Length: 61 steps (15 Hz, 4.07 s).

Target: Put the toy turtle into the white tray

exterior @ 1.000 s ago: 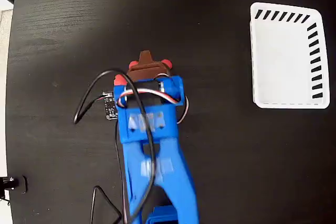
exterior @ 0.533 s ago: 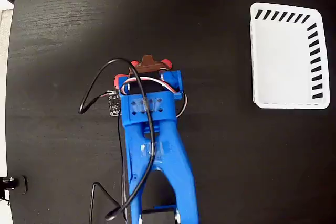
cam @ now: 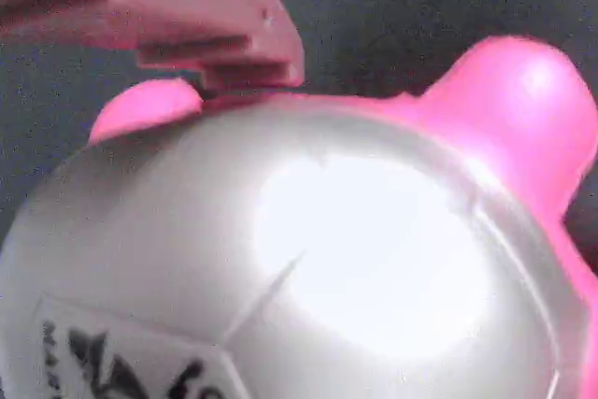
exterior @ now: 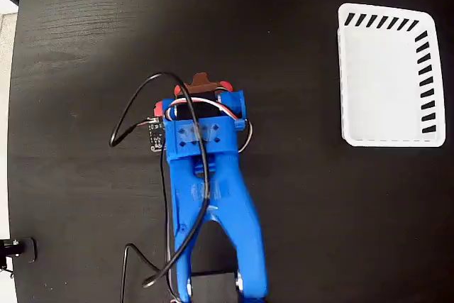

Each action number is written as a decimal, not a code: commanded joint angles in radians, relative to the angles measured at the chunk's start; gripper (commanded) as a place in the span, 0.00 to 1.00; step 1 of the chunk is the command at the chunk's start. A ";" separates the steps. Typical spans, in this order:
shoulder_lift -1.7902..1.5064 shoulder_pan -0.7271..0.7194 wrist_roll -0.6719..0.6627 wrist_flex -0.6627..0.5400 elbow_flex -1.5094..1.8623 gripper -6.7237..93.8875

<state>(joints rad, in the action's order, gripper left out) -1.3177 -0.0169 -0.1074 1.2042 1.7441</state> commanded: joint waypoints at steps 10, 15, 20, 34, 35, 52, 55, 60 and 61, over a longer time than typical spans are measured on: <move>-0.164 0.026 0.026 0.009 -0.032 0.07; -0.250 0.058 0.015 0.118 -0.117 0.06; -0.348 0.089 -0.005 0.272 -0.244 0.06; 0.190 0.637 0.192 0.448 -1.164 0.06; 0.224 0.655 0.206 0.459 -1.186 0.06; 0.557 0.732 0.259 0.474 -1.439 0.08; 0.569 0.746 0.256 0.476 -1.459 0.11; 0.583 0.747 0.239 0.476 -1.468 0.52; 0.584 0.747 0.235 0.476 -1.468 0.61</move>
<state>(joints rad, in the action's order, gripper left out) -0.6872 0.7118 0.1258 1.6751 0.3298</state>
